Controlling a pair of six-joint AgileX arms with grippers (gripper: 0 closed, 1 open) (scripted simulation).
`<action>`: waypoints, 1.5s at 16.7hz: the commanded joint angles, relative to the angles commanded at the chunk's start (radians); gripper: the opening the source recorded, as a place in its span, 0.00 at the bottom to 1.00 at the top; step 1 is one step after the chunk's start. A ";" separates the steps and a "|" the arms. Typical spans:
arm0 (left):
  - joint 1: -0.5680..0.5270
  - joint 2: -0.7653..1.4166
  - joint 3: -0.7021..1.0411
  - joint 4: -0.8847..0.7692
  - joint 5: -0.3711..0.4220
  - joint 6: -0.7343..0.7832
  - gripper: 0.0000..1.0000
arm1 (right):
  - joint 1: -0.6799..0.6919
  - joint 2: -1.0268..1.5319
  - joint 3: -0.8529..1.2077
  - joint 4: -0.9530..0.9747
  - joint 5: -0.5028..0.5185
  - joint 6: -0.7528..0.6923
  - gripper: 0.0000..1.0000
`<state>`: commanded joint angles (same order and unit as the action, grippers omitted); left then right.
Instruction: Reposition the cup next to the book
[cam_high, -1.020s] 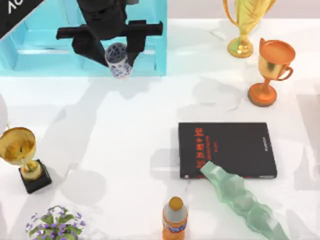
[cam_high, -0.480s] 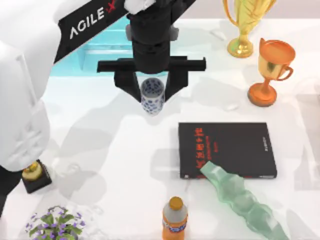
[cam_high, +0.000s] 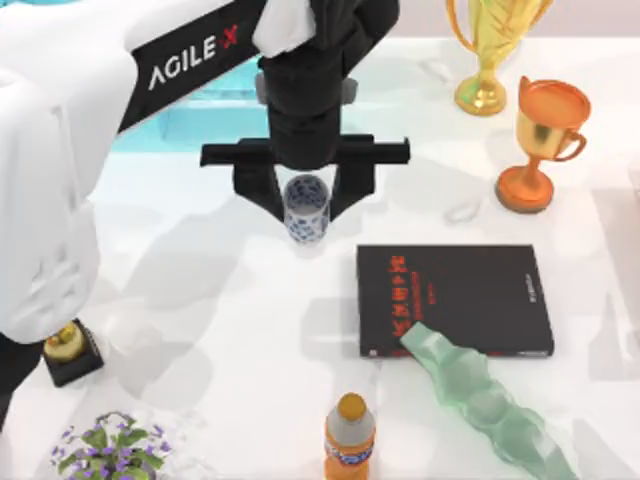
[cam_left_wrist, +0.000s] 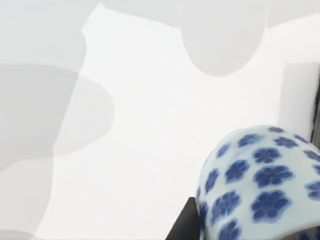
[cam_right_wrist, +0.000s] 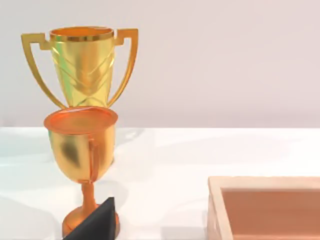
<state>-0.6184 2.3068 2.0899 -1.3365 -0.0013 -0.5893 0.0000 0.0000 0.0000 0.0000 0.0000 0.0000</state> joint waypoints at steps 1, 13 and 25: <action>0.000 0.000 -0.047 0.046 0.000 0.000 0.00 | 0.000 0.000 0.000 0.000 0.000 0.000 1.00; -0.002 0.004 -0.141 0.142 -0.001 0.000 0.38 | 0.000 0.000 0.000 0.000 0.000 0.000 1.00; -0.002 0.004 -0.141 0.142 -0.001 0.000 1.00 | 0.000 0.000 0.000 0.000 0.000 0.000 1.00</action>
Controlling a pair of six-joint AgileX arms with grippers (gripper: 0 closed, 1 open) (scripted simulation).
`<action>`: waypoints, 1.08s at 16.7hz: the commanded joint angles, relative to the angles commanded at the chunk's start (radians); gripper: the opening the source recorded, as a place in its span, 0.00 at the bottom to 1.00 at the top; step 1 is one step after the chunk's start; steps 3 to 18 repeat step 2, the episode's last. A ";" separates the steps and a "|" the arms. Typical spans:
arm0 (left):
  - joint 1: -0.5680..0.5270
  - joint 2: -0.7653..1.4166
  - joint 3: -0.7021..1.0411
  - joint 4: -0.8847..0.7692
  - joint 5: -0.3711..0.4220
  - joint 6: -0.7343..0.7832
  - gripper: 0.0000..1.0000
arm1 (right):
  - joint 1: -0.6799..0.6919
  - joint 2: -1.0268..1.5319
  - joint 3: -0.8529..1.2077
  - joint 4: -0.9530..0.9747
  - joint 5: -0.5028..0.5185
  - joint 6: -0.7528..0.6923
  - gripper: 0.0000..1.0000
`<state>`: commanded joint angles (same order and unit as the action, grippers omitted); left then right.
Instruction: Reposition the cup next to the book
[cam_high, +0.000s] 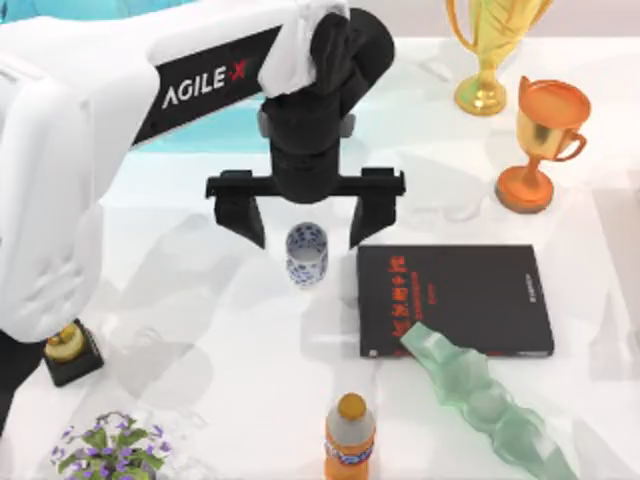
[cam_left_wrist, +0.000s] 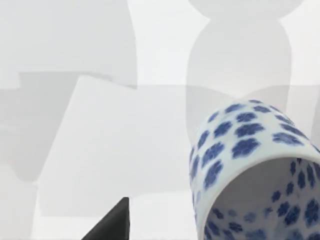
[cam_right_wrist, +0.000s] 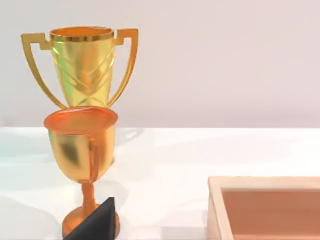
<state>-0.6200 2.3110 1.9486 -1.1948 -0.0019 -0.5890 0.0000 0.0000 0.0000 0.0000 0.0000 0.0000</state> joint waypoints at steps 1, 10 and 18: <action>0.000 0.000 0.000 0.000 0.000 0.000 1.00 | 0.000 0.000 0.000 0.000 0.000 0.000 1.00; 0.000 0.000 0.000 0.000 0.000 0.000 1.00 | 0.000 0.000 0.000 0.000 0.000 0.000 1.00; 0.000 0.000 0.000 0.000 0.000 0.000 1.00 | 0.000 0.000 0.000 0.000 0.000 0.000 1.00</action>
